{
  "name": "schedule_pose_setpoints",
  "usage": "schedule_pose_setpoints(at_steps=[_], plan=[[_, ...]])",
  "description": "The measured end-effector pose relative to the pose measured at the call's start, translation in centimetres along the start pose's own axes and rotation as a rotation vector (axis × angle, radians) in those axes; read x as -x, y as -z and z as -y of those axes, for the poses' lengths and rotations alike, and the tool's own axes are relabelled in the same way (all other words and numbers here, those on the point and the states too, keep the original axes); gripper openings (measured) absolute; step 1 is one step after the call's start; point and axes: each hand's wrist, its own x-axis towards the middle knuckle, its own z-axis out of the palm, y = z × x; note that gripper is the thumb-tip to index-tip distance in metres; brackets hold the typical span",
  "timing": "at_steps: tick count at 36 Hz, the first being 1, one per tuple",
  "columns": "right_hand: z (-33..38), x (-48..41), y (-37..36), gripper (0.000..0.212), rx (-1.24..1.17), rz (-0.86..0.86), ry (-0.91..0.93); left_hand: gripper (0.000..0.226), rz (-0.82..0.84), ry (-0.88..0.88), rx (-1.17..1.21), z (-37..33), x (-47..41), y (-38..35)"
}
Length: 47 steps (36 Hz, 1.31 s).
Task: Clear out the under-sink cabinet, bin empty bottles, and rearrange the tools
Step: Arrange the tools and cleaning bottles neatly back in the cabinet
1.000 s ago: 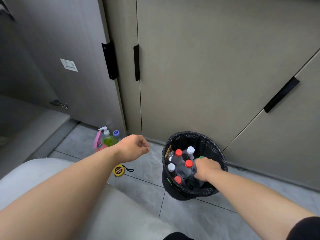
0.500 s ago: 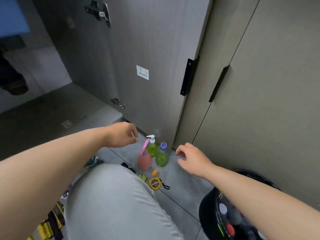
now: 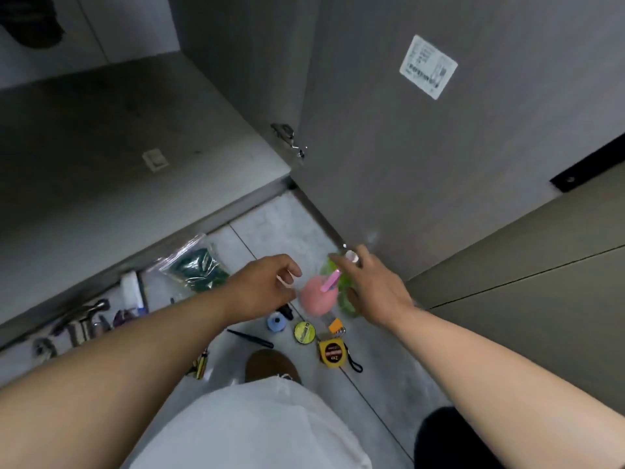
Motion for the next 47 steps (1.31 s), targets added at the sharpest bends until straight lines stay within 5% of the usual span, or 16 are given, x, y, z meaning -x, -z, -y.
schedule_pose_setpoints(at_steps=[7,14,22,24,26,29,38,47], plan=[[0.9,-3.2,0.6,0.015,0.205,0.028,0.1,0.057,0.002,0.056,0.11,3.3,-2.3,-1.9],[2.0,-4.5,5.0,0.01,-0.242,0.044,0.153,0.101,-0.048,0.008,0.151,3.8,-3.8,-2.2],[3.4,-7.3,8.1,0.025,-0.772,0.121,0.037,0.064,-0.275,-0.04,0.139,4.1,-4.5,-0.6],[2.5,-8.3,8.0,0.05,-0.594,0.171,-0.049,0.059,-0.335,-0.031,0.149,4.6,-4.4,0.0],[1.5,-8.6,7.4,0.064,-0.16,0.258,-0.101,0.055,-0.384,0.008,0.223,5.1,-4.2,0.6],[1.3,-8.2,5.3,0.046,0.197,0.321,-0.157,0.052,-0.446,0.073,0.439,5.8,-3.8,1.3],[2.0,-11.0,2.1,0.023,0.246,0.126,-0.16,0.059,-0.602,0.138,0.713,7.7,-3.1,2.9],[6.9,-20.9,3.2,0.028,0.14,-0.002,-0.131,0.051,-0.561,0.158,0.749,10.0,-2.5,2.8]])
